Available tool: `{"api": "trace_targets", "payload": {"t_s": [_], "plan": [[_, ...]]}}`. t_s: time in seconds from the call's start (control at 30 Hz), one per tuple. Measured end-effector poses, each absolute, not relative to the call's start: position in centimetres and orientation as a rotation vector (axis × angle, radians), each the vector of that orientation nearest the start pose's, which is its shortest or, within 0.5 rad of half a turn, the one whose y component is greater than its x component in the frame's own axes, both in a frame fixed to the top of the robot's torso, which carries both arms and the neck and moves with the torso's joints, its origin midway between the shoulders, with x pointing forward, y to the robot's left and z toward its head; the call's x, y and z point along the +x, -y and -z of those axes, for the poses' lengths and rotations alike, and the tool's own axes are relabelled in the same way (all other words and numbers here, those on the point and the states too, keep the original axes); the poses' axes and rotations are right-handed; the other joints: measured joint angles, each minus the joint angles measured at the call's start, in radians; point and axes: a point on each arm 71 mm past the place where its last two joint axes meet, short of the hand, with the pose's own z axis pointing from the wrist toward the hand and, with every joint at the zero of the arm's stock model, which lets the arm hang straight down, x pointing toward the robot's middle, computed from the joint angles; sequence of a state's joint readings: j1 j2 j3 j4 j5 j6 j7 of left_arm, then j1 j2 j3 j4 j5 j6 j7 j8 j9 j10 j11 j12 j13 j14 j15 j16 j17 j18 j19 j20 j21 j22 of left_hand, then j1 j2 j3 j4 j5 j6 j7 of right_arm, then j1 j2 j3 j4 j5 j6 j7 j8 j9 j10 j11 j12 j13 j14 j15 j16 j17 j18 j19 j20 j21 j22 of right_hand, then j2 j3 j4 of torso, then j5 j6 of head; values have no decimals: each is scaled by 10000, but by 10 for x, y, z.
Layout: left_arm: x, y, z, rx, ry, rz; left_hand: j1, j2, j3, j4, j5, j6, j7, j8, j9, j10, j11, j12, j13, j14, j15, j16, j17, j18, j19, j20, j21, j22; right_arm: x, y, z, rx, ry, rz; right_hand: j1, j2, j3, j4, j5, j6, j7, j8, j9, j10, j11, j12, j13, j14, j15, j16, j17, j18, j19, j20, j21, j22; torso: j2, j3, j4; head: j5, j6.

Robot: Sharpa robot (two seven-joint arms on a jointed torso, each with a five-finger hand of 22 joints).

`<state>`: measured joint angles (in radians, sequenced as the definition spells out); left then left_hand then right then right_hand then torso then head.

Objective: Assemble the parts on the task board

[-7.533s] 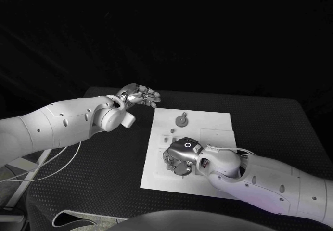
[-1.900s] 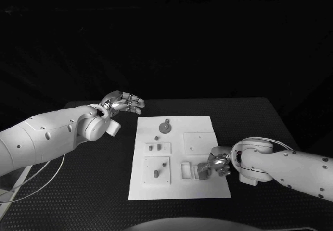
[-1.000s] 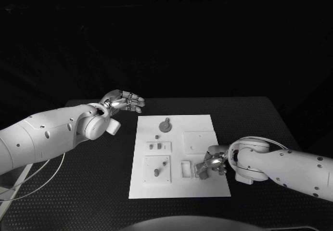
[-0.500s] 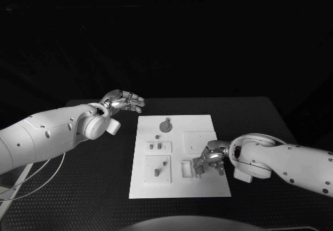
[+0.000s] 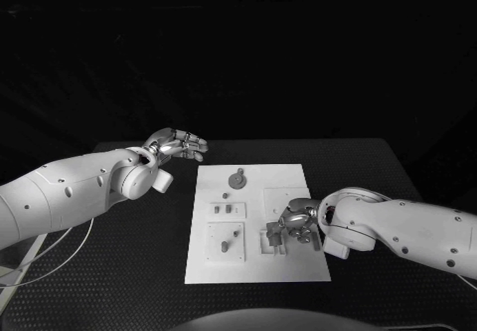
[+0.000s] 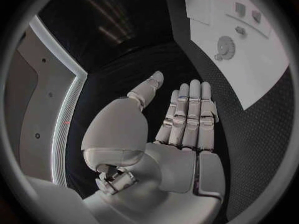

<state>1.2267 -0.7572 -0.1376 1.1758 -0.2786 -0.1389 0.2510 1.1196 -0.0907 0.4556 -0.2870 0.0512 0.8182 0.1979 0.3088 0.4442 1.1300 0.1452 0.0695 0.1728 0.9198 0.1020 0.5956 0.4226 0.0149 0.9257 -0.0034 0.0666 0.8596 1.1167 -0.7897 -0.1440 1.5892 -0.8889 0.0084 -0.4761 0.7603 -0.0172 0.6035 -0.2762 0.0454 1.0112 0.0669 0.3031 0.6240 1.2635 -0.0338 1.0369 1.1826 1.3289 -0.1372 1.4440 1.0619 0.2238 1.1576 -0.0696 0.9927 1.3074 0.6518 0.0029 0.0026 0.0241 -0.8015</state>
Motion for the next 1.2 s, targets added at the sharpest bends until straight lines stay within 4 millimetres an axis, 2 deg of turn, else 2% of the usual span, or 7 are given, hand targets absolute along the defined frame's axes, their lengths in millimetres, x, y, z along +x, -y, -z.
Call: {"api": "trace_targets", "payload": {"t_s": [0.2,0.47,0.67,1.2], "plan": [[534,-265,224,-8964,-16888,12234,0,0,0,0,0,0,0,0,0,0,0,0,0,0,0,0,8,1,0,0,0,-11,417,168,296,3300,-25037,-5907,-42,-2,45,45,-12,0,0,-1,0,1,0,-8,-13,-3,3,0,-90,-1,0,2,0,0,4,6,0,40,-34],[534,-265,224,-8977,-16896,12216,0,0,0,0,0,0,0,0,-8,0,0,0,1,0,0,0,17,0,0,0,0,-10,416,163,301,3156,-25088,-5652,-407,-263,178,126,-12,1,-1,-63,172,-1,-6,-45,-13,-5,6,-2,-108,-2,1,3,3,0,5,17,2,112,-81],[534,-267,224,-8999,-16901,12175,0,0,0,0,0,0,0,0,-8,-37,37,0,-6,0,0,-1,18,0,0,0,0,-10,419,166,304,3142,-25072,-5392,-592,-340,222,259,-12,2,-2,-66,176,-16,-28,-45,-13,-16,16,-2,-138,-2,1,4,3,0,5,29,-4,152,-100],[533,-267,224,-9019,-16942,12160,0,0,0,0,0,0,0,0,-7,-37,37,0,-7,0,0,-40,39,1,0,0,0,-19,414,165,309,2903,-25394,-5261,-891,-379,288,434,-10,32,-32,-108,175,-21,-20,-81,-12,-18,18,-3,-174,-1,2,9,-34,0,9,24,-17,222,-167]]}}
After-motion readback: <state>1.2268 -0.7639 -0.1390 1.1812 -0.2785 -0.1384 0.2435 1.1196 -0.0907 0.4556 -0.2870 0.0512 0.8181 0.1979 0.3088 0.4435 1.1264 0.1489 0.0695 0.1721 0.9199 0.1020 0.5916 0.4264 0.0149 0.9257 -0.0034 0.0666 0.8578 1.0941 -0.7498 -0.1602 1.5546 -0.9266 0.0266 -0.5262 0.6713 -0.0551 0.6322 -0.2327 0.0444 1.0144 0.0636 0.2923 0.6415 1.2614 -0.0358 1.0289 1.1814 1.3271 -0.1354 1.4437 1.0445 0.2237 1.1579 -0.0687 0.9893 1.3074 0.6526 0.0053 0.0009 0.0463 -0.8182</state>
